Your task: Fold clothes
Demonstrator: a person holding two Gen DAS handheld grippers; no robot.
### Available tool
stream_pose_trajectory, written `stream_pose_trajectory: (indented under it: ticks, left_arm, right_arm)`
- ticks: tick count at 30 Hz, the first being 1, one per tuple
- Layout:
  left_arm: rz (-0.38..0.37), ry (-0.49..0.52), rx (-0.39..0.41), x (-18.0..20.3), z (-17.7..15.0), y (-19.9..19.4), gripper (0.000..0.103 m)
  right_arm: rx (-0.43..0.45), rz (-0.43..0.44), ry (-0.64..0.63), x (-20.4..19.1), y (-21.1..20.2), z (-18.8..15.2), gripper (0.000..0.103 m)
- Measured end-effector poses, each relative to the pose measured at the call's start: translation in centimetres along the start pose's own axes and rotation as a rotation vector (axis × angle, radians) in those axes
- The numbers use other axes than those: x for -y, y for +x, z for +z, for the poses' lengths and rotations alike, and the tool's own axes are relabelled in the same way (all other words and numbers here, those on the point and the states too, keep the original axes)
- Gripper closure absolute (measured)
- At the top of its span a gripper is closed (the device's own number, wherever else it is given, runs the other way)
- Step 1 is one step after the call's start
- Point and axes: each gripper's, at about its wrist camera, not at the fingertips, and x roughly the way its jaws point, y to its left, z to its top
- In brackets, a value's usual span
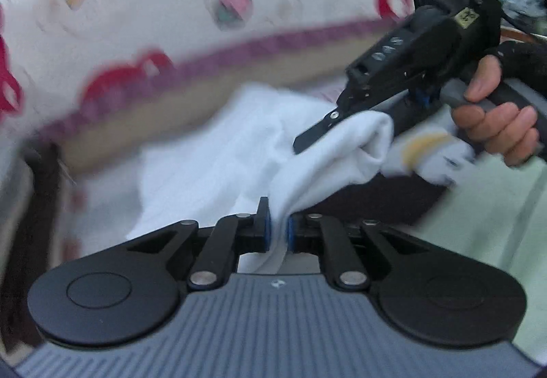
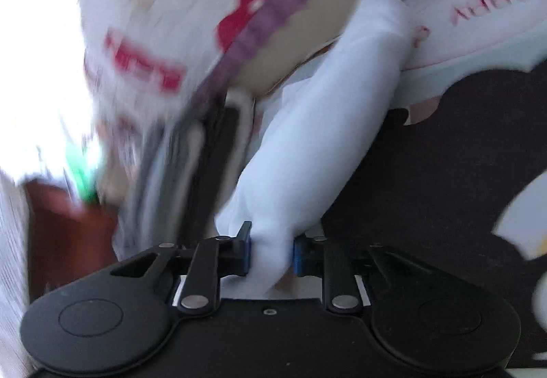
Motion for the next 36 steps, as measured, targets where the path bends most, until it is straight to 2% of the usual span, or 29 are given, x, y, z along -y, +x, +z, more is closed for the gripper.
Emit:
stream_pose_trajectory:
  ticks: [2,3,6,8,11,12,13,15,17,20,21,23,24,25,27,28,30,33,36]
  left_arm:
    - [-0.088,-0.083,-0.074,-0.1,-0.5,-0.1,0.089]
    - [-0.131,-0.113,-0.082,-0.4,-0.8,-0.2,0.089]
    - [-0.246,-0.203,-0.063,-1.6,-1.4,-1.1,0.085]
    - [-0.299,-0.311,-0.003,-4.0,-1.4,-2.1,0.082]
    - [-0.236,-0.49,0.085,-8.2,-1.6,-2.5,0.068]
    - [-0.187,-0.54,0.102,-9.6,-1.7,-2.3,0.067]
    - [-0.117,-0.58,0.103,-11.0,-1.8,-1.7,0.064]
    - [-0.037,-0.636,0.071,-13.3,-1.9,0.3,0.064]
    - [-0.062,-0.73,0.026,-15.4,-2.0,2.7,0.062]
    - [-0.104,-0.863,-0.043,-17.8,-2.2,6.5,0.055]
    - [-0.093,-0.87,-0.059,-18.1,-2.1,7.6,0.055]
    - [-0.065,-0.822,-0.059,-18.1,-1.7,9.0,0.063]
    - [-0.061,-0.791,-0.044,-18.0,-1.3,9.2,0.076]
    - [-0.057,-0.76,-0.029,-17.9,-1.0,9.4,0.094]
    - [0.007,-0.713,-0.005,-18.0,-0.2,9.0,0.095]
    - [0.044,-0.691,0.006,-18.2,0.2,8.7,0.098]
    - [0.101,-0.673,0.014,-18.9,0.5,8.9,0.099]
    - [0.115,-0.658,0.0,-19.1,0.1,9.2,0.097]
    - [0.11,-0.623,0.053,-18.6,0.7,8.0,0.096]
  right_arm:
    - [-0.056,-0.089,-0.039,0.5,-0.1,-1.5,0.08]
    - [-0.081,-0.142,-0.06,0.8,0.0,-2.1,0.082]
    - [-0.172,-0.297,-0.185,1.0,0.7,-3.6,0.082]
    - [-0.194,-0.317,-0.226,0.8,0.6,-4.1,0.082]
    - [-0.218,-0.314,-0.263,0.6,0.3,-4.4,0.082]
    - [-0.231,-0.301,-0.278,0.6,0.3,-4.1,0.079]
    - [-0.24,-0.29,-0.296,0.6,0.2,-3.8,0.078]
    - [-0.225,-0.259,-0.306,0.9,-0.6,-2.7,0.077]
    - [-0.208,-0.213,-0.254,1.4,-1.0,-1.6,0.075]
    - [-0.203,-0.184,-0.176,2.7,-1.0,-1.6,0.055]
    - [-0.202,-0.193,-0.171,3.0,-0.9,-2.0,0.05]
    - [-0.201,-0.183,-0.164,3.5,-0.7,-2.8,0.05]
    - [-0.194,-0.17,-0.151,3.8,-0.7,-3.2,0.05]
    - [-0.196,-0.152,-0.138,4.0,-0.5,-3.5,0.05]
    - [-0.21,-0.112,-0.112,4.1,-0.1,-4.0,0.05]
    - [-0.218,-0.099,-0.124,4.0,0.3,-4.3,0.05]
    - [-0.235,-0.091,-0.184,3.2,1.0,-5.2,0.051]
    - [-0.246,-0.117,-0.245,2.2,1.2,-6.2,0.057]
    - [-0.267,-0.135,-0.265,1.8,1.2,-6.2,0.058]
